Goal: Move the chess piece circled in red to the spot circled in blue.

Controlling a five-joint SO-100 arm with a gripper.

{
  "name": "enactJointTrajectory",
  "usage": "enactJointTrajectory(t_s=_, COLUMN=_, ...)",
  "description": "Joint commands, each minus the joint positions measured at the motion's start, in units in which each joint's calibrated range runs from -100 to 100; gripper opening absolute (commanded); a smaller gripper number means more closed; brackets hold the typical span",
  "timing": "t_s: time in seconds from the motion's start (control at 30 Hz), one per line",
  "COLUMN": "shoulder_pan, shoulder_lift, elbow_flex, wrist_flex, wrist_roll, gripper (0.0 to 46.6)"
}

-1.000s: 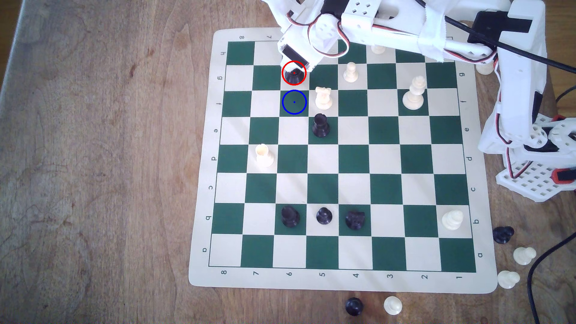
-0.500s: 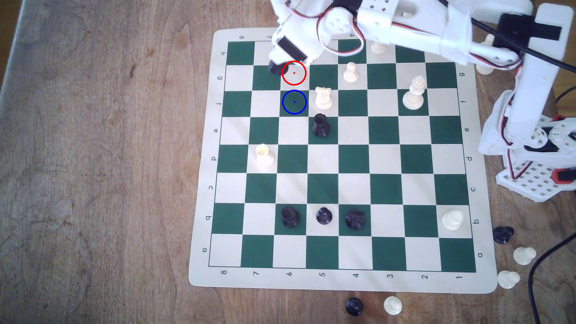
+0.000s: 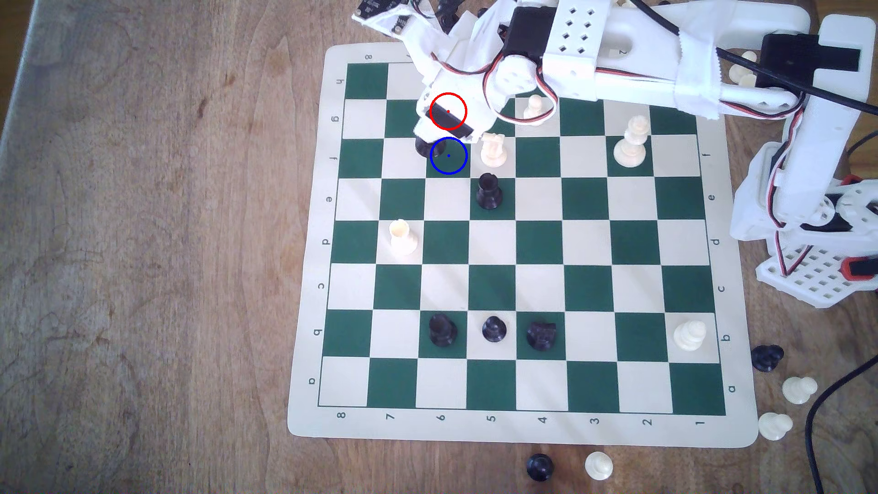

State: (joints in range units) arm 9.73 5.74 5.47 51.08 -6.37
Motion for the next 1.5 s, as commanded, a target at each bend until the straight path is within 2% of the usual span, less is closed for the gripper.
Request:
enactJointTrajectory(t_s=0.0, shoulder_pan=1.02, shoulder_lift=-0.48, elbow_flex=-0.39, wrist_flex=-1.36, wrist_roll=0.34, gripper=2.0)
enactJointTrajectory(t_s=0.73, shoulder_pan=0.63, shoulder_lift=1.82, elbow_flex=3.33, wrist_flex=-4.15, wrist_roll=0.0, gripper=2.3)
enactJointTrajectory(t_s=0.83, shoulder_pan=0.63, shoulder_lift=2.07, elbow_flex=3.42, wrist_flex=-4.15, wrist_roll=0.1, gripper=8.8)
enactJointTrajectory(t_s=0.9, shoulder_pan=0.71, shoulder_lift=1.56, elbow_flex=3.6, wrist_flex=-3.82, wrist_roll=0.34, gripper=16.7)
enactJointTrajectory(t_s=0.93, shoulder_pan=0.71, shoulder_lift=1.31, elbow_flex=3.6, wrist_flex=-3.66, wrist_roll=0.34, gripper=18.4)
enactJointTrajectory(t_s=1.07, shoulder_pan=0.79, shoulder_lift=-0.05, elbow_flex=2.87, wrist_flex=-0.87, wrist_roll=0.34, gripper=20.6)
enactJointTrajectory(t_s=1.27, shoulder_pan=-0.7, shoulder_lift=-7.27, elbow_flex=3.33, wrist_flex=3.47, wrist_roll=0.54, gripper=21.1)
enactJointTrajectory(t_s=1.47, shoulder_pan=-5.0, shoulder_lift=-18.9, elbow_flex=13.03, wrist_flex=4.7, wrist_roll=0.39, gripper=19.9)
